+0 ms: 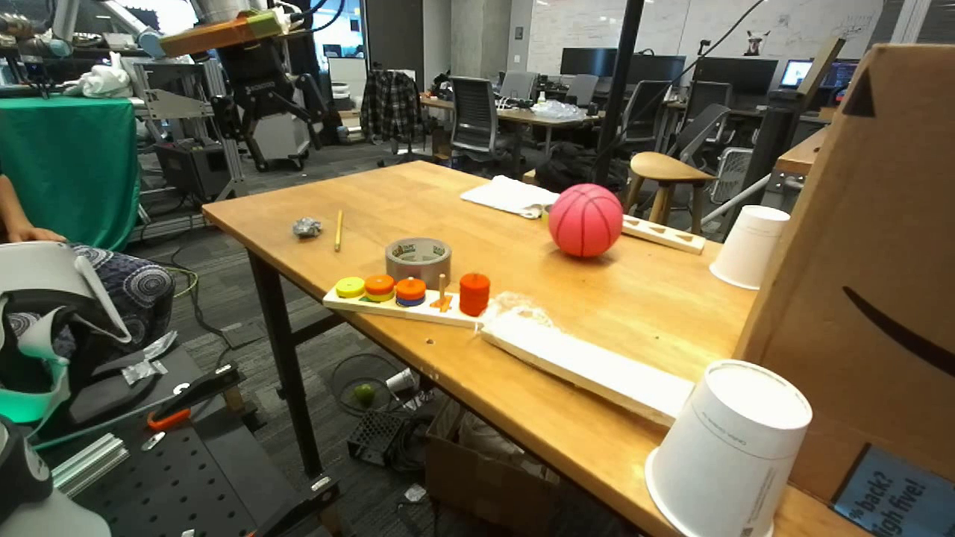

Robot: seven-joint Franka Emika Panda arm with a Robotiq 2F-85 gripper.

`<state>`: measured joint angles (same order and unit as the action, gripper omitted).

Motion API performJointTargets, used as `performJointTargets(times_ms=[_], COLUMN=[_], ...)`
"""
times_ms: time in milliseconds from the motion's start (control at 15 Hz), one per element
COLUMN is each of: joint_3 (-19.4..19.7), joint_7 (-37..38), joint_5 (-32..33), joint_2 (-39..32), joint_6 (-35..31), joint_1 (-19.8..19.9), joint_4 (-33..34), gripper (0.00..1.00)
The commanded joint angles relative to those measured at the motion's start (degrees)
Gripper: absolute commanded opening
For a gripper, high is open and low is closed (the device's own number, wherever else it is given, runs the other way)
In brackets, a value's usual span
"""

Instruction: Move the basketball to the right.

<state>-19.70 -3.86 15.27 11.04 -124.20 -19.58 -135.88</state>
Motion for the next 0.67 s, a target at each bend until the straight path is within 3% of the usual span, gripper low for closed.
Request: performJointTargets(times_ms=[0,600], joint_3=[-0.14,-0.21], joint_7=[-0.84,-1.43], joint_5=[-2.09,-3.72], joint_2=[-0.55,-2.64], joint_6=[-2.05,-4.61], joint_1=[-0.54,-0.9], joint_4=[1.28,1.43], gripper=[1.0,1.0])
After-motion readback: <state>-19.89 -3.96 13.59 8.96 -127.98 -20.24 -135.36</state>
